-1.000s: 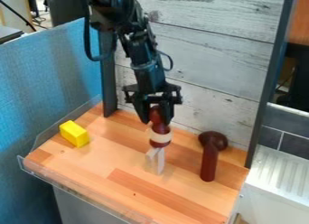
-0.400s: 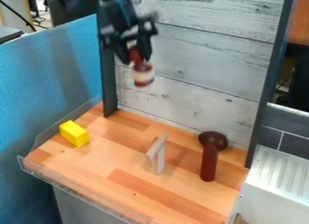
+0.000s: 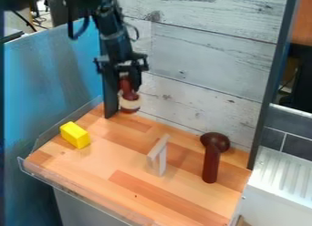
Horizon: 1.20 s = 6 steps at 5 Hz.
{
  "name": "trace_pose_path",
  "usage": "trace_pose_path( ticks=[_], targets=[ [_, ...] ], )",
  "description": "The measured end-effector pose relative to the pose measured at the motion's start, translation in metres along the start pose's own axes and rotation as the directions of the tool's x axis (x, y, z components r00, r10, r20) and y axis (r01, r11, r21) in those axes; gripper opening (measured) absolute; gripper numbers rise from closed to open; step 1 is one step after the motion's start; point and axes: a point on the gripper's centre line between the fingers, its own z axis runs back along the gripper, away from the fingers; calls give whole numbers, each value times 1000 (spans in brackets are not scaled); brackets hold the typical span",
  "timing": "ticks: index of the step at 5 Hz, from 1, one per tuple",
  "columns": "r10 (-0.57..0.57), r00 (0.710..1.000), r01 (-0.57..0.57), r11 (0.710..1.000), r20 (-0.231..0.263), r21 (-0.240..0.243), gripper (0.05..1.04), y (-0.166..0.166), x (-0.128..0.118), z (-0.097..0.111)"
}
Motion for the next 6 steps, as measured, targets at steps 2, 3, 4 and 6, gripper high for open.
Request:
trace_pose_path(
  ticks=[2,3,4,6],
  targets=[
    [-158,987,161,984,40,-79,593,-2,9,-44],
    [-161,986,164,983,45,-83,593,7,22,-51],
    [-169,985,168,983,-17,-73,593,17,22,-70],
    [-218,974,217,976,-60,-34,593,31,18,-80]
  ],
)
